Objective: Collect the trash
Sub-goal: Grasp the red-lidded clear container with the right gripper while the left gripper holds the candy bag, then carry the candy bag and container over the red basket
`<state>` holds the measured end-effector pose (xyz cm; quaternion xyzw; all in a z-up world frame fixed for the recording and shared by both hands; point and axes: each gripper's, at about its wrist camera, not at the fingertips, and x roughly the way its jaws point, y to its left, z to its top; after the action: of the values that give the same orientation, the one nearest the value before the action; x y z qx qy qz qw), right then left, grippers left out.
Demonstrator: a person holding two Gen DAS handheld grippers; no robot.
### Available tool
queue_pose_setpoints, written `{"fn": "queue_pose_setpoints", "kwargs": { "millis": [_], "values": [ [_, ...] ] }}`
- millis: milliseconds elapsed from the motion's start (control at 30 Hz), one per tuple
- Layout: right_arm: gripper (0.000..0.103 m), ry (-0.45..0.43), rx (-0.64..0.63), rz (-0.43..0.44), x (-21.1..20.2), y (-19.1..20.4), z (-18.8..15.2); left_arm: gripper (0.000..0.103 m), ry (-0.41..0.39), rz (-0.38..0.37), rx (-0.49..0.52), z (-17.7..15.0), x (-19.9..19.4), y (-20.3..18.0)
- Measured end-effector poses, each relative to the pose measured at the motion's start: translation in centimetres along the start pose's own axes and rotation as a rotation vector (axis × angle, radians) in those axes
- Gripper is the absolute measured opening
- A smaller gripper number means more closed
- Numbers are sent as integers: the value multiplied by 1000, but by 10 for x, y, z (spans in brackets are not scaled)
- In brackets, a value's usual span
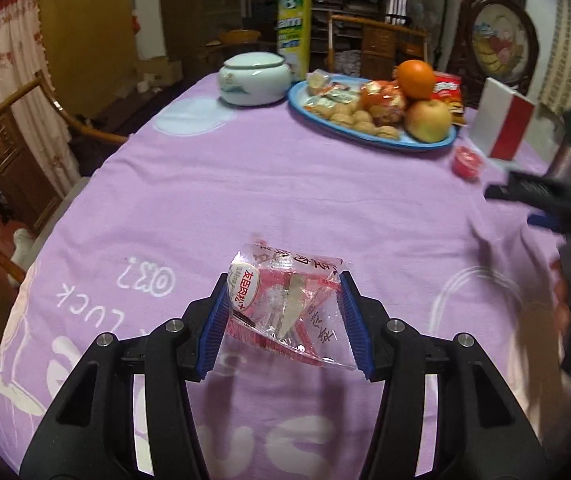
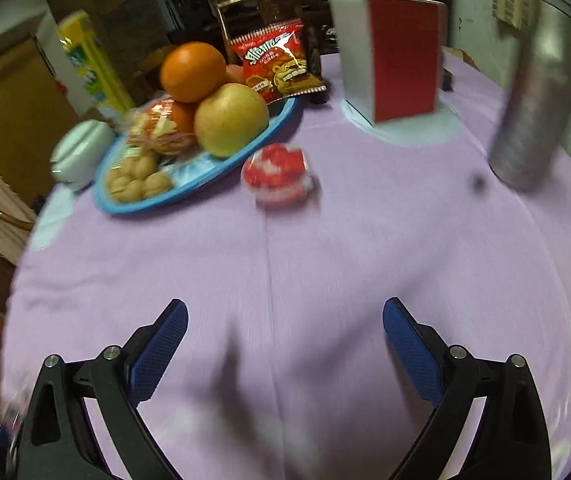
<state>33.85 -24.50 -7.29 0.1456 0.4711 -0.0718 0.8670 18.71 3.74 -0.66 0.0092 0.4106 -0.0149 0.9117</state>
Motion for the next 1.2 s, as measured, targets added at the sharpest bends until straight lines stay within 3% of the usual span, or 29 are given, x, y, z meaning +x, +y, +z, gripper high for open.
{"fn": "queue_pose_setpoints", "kwargs": {
  "millis": [267,400,500,533,600,700,833,1133,1200],
  "values": [
    [96,22,-11,-158,70,21,47,54,51,-18,-58,0,7,8],
    [94,-7,-43,-158,79,27,58,54,101,-62,-104,-1,15,11],
    [71,-20,-56,-137,77,31,63,54,101,-59,-101,-2,15,9],
    [52,-19,-63,-143,76,33,64,54,97,-44,-94,-2,16,8],
    [52,-13,-76,-156,71,35,60,54,104,-39,-97,-2,18,8],
    [52,-9,-45,-147,58,32,48,54,108,-34,-108,-3,19,11],
    [52,22,17,-56,21,29,19,54,101,-7,-100,-3,20,12],
    [52,26,-124,135,-83,45,-89,53,108,61,-104,-6,20,18],
    [52,26,-159,153,-97,47,-113,53,105,42,-138,-7,5,22]
  ]
}}
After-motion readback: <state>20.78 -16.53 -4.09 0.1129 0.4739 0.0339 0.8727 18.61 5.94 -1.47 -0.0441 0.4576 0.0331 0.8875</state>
